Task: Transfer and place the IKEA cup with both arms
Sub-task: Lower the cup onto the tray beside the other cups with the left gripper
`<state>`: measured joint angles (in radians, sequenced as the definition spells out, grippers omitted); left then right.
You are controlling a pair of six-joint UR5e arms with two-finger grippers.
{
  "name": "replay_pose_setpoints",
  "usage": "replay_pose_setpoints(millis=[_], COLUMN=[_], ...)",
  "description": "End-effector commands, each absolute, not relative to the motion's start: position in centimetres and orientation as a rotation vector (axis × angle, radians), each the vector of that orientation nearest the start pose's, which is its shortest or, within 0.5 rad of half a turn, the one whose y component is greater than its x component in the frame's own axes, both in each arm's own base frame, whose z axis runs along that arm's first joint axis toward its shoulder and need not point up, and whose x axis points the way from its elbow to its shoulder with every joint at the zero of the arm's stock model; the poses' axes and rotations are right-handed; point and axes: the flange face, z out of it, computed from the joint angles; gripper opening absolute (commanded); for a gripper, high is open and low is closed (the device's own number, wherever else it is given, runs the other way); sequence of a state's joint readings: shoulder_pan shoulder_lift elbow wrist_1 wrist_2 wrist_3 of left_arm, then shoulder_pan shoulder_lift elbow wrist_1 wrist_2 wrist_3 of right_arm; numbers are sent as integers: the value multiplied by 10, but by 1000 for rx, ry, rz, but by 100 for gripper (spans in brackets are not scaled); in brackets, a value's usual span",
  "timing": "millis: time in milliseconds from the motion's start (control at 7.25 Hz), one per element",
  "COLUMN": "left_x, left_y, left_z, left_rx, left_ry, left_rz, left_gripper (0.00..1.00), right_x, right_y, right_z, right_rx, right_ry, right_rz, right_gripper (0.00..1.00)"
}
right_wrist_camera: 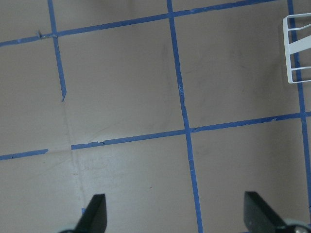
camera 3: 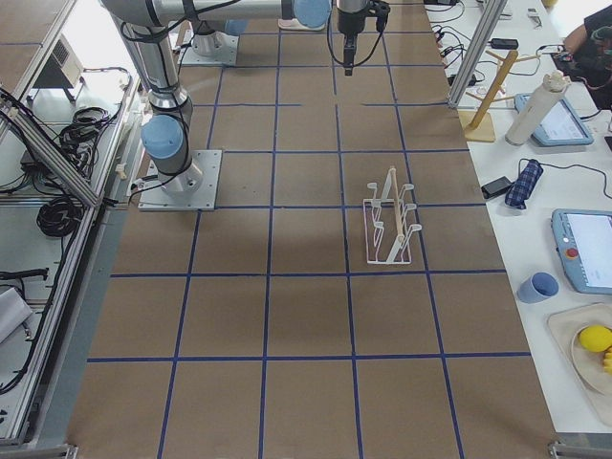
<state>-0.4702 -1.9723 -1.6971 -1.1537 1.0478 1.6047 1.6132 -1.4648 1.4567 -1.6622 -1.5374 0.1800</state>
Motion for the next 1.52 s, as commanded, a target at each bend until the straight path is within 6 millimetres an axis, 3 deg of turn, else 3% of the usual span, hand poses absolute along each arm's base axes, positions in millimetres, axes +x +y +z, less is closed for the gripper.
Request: replay_pose_setpoints(millis=[0,414,966,1103,1241,1379], left_x=[465,474,480,479,479,479], left_y=[-435,-440,-443,-444,-444,-444], left_z=[234,213,199,197,195,206], left_rx=[768,760,754,736,705,656], left_ry=[3182,3206,3219,3231,3246,3251], left_rz=[-857,-873,-880,-880,-877,-867], left_gripper=[0,0,0,74,100,100], right_x=[161,161,161,161,161,161], right_y=[-542,-539,-539,-540,-539,-539], right_z=[503,507,508,507,508,508], right_rx=[202,206,208,209,208,209], right_ry=[3079,3074,3074,3074,3074,3074], right_rz=[-172,-183,-186,-183,-186,-183], right_gripper=[100,100,100,100,100,100])
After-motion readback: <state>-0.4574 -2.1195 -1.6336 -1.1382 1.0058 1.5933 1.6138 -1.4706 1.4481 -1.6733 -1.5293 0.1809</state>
